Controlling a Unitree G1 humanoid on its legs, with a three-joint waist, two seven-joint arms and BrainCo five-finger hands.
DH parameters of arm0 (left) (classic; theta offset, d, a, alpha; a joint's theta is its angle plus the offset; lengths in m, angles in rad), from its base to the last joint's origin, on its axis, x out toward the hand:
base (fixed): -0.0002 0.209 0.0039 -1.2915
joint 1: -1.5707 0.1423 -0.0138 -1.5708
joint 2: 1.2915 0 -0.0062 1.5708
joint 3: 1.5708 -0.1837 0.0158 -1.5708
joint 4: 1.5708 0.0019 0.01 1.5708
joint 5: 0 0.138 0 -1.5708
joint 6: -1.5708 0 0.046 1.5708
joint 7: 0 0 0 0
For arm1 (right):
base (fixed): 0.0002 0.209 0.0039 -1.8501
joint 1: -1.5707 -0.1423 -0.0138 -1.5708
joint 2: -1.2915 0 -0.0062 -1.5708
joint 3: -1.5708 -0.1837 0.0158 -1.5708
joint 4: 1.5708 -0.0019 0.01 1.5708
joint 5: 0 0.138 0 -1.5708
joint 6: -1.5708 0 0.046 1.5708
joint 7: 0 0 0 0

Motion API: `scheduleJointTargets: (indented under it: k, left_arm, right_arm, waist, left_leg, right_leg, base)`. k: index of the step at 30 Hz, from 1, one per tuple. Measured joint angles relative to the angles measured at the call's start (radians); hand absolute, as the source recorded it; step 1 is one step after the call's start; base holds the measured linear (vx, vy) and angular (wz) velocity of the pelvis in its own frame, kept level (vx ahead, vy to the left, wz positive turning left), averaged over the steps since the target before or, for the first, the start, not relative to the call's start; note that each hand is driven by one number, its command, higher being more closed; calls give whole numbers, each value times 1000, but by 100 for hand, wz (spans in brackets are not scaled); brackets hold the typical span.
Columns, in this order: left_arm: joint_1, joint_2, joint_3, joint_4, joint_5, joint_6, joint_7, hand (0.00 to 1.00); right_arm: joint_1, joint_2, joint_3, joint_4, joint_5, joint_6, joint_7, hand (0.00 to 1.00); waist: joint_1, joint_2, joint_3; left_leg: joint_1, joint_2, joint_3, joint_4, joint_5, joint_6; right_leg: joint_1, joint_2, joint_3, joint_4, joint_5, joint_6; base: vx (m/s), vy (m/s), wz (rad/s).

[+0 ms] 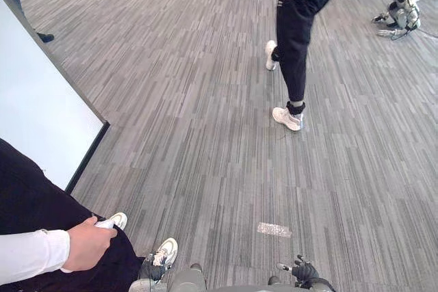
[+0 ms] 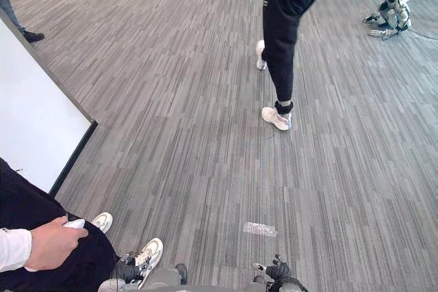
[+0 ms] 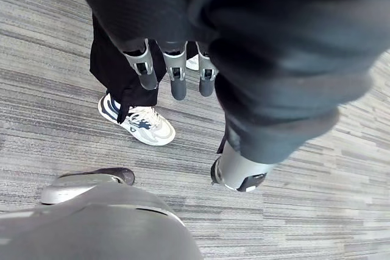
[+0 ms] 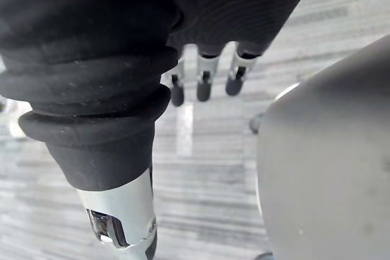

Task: Organize washtable

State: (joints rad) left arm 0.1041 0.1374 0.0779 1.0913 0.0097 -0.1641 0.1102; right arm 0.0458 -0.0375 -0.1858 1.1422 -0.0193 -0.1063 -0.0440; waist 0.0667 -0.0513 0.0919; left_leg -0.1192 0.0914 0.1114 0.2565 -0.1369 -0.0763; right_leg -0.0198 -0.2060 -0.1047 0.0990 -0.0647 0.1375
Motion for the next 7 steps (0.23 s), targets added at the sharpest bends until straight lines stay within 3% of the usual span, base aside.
scheduleJointTargets:
  k: [7]
  left_arm:
    - [6, 5, 2, 1, -9, 0, 0, 0]
  right_arm:
    - [0, -1, 3, 10, 0, 0, 1, 0]
  waist:
    - [1, -12, -5]
  left_leg:
    - [36, -3, 4, -35, 7, -2]
  right_leg:
    - [32, 0, -2, -33, 9, -6]
  base:
    - [1, -2, -1]
